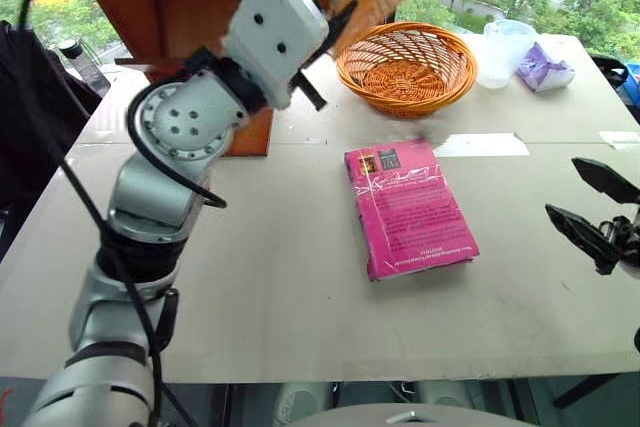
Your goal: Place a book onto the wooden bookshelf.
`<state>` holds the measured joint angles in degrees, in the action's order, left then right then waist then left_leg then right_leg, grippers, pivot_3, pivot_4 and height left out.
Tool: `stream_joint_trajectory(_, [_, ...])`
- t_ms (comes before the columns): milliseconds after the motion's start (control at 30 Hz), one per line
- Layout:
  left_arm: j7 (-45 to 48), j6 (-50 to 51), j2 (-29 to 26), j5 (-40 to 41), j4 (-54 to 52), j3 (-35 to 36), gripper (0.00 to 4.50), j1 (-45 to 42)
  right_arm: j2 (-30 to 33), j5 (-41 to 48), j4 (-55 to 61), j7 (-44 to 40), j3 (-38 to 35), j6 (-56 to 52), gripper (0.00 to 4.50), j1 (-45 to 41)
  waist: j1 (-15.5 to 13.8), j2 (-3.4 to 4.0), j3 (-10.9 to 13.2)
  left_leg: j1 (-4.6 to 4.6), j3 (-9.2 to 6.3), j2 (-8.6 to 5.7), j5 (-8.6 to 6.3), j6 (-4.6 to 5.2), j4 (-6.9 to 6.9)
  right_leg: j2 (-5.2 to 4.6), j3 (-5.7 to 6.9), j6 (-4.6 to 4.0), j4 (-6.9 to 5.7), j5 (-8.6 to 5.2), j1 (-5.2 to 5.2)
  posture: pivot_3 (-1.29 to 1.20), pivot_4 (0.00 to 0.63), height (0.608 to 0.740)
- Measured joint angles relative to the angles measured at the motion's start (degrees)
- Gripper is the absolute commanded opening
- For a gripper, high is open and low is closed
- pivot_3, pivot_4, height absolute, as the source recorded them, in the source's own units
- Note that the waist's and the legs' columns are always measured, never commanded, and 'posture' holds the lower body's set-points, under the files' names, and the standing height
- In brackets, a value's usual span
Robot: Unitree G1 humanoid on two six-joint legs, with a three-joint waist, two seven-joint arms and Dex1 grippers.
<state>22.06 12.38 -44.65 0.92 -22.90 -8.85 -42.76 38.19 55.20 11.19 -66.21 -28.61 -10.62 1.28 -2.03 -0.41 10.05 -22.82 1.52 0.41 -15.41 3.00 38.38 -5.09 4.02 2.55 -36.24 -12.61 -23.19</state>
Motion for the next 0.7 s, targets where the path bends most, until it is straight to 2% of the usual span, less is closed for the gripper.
stream_joint_trajectory(67, [0.2,-1.4,-2.2,-4.9,-0.8,-0.4,0.14,1.9,0.4,1.0,-1.1,-0.9,1.0,-1.9,4.50,-2.6,-0.1,-0.10,0.1,-0.06,0.00,0.02,0.00,-0.01,0.00,0.01,0.01,0.01,0.02,0.00,-0.05,0.00,0.150,0.740])
stream_joint_trajectory(167, [2.9,-1.6,-8.3,-14.5,-4.7,-0.6,0.14,5.8,0.8,4.4,-4.5,-2.0,3.8,-8.0,4.50,-10.8,0.0,-0.26,0.3,-0.16,0.16,0.02,0.13,-0.22,0.02,0.00,-0.06,0.02,0.02,0.02,-0.16,0.00,0.150,0.740])
stream_joint_trajectory(267, [4.3,-1.0,-9.7,-20.5,-9.0,0.4,0.14,7.5,0.5,4.8,-7.3,-3.2,6.6,-11.2,4.50,-16.4,-0.3,-0.35,0.3,-0.26,0.16,0.02,0.13,-0.22,0.03,-0.01,-0.04,0.04,0.11,0.02,-0.17,0.00,0.150,0.740])
stream_joint_trajectory(400, [6.3,1.1,-10.9,-25.5,-13.2,3.5,0.14,8.5,-0.8,3.1,-11.4,-5.3,8.8,-11.6,4.50,-19.4,-0.2,-0.37,0.3,-0.50,0.14,0.01,0.14,-0.23,0.08,0.02,-0.04,0.19,0.26,0.11,-0.27,0.00,0.150,0.740])
stream_joint_trajectory(533, [12.5,7.6,-11.5,-29.6,-20.8,7.6,0.14,14.8,-2.9,-0.6,-18.2,-8.2,11.4,-11.0,4.50,-25.5,1.0,-0.34,0.4,-0.63,0.23,0.00,0.16,-0.25,0.11,0.03,-0.14,0.27,0.26,0.16,-0.45,0.00,0.150,0.740])
stream_joint_trajectory(700, [17.0,12.8,-11.4,-33.4,-24.4,9.9,0.14,20.4,-3.7,-3.0,-22.4,-10.7,12.0,-10.2,4.50,-29.1,1.2,-0.34,0.4,-0.72,0.15,0.02,0.16,-0.24,0.18,0.07,-0.07,0.27,0.15,0.16,-0.54,0.00,0.150,0.740])
